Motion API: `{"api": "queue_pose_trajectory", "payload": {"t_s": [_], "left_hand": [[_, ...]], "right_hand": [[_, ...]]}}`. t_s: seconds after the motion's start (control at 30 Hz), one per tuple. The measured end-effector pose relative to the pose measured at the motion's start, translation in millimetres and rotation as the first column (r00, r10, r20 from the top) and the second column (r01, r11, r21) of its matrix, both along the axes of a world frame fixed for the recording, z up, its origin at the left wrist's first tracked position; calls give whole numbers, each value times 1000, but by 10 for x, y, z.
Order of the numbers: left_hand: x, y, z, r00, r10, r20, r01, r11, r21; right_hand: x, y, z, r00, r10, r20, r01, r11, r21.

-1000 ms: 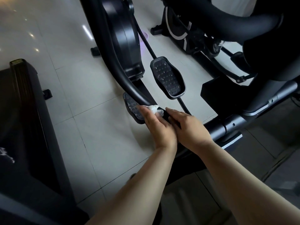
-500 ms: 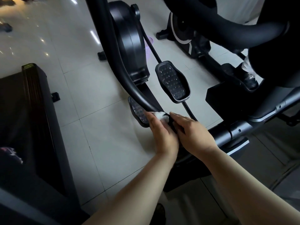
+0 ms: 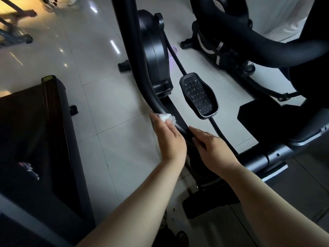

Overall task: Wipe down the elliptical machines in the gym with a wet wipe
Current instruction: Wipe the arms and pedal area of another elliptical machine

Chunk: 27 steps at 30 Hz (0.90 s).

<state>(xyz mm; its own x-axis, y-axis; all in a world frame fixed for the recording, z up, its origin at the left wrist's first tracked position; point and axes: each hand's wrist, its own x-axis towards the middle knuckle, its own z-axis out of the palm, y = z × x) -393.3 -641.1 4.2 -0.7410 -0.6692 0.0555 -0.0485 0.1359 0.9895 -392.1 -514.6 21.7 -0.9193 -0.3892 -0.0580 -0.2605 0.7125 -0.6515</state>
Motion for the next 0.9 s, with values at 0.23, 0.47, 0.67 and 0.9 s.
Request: {"api": "queue_pose_trajectory", "payload": {"t_s": [0.23,0.47,0.67,0.9], "left_hand": [[-149,-296,234,993,27,-111,-47,983,-179],[-262,-559,643,987,32,-157,-73,961,-265],[-258,-731,997,969,-70,-237,-36,908,-418],[-270,-852,1381,947,-116,-300,-38,885,-464]], "right_hand": [[10,-83,25,999,-45,30,44,999,29],[-126,-524,242,996,-2,94,5,999,-41],[-287,-967,596,988,82,129,-50,971,-236],[-311,-1119,1292,993,118,13,-100,892,-441]]}}
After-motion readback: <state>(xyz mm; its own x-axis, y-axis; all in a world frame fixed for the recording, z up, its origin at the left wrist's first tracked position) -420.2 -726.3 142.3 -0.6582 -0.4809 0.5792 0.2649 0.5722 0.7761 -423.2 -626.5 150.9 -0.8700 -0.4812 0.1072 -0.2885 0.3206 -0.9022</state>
